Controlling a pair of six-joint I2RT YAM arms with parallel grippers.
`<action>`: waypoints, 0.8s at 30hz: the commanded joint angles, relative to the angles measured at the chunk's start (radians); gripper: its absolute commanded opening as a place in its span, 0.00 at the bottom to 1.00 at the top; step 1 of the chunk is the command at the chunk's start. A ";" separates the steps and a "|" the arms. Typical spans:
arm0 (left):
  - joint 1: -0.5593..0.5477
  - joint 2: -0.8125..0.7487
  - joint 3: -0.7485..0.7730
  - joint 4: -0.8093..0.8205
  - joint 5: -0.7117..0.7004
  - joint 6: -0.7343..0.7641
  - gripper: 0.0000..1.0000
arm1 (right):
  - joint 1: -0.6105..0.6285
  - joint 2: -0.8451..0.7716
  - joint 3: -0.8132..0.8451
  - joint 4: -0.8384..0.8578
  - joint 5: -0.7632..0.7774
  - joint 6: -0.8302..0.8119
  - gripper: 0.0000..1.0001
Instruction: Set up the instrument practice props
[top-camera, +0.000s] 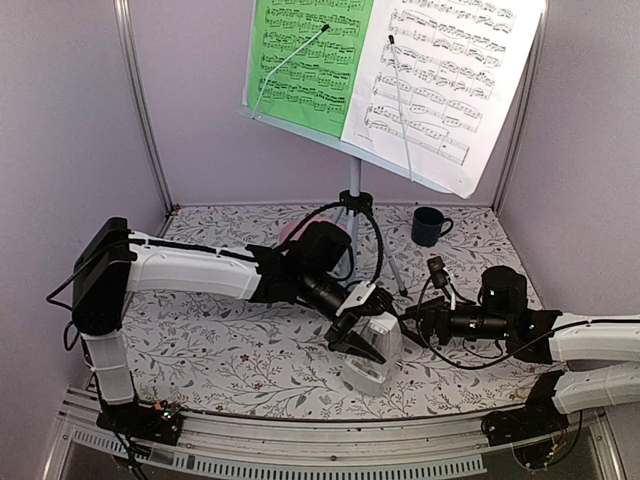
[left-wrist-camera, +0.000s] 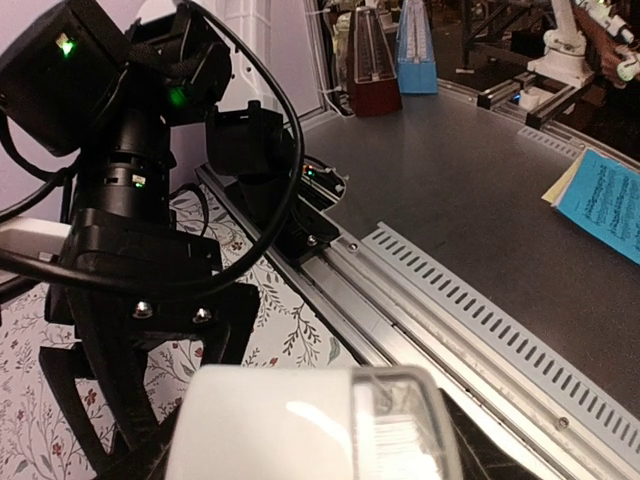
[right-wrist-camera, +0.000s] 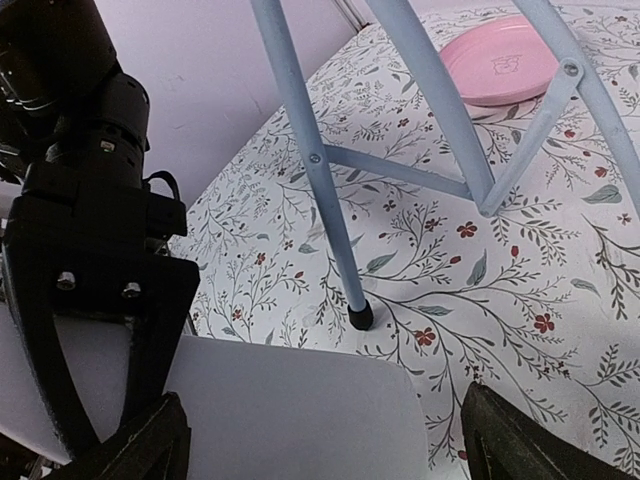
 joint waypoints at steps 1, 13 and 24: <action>0.031 0.048 0.120 -0.132 -0.008 0.106 0.38 | 0.009 -0.023 -0.009 0.041 -0.044 -0.001 0.96; 0.033 0.168 0.224 -0.308 -0.024 0.212 0.47 | 0.007 -0.018 -0.002 0.042 -0.039 0.012 0.96; 0.034 0.084 0.208 -0.309 -0.116 0.189 0.99 | 0.007 -0.034 0.007 0.029 -0.023 -0.001 0.97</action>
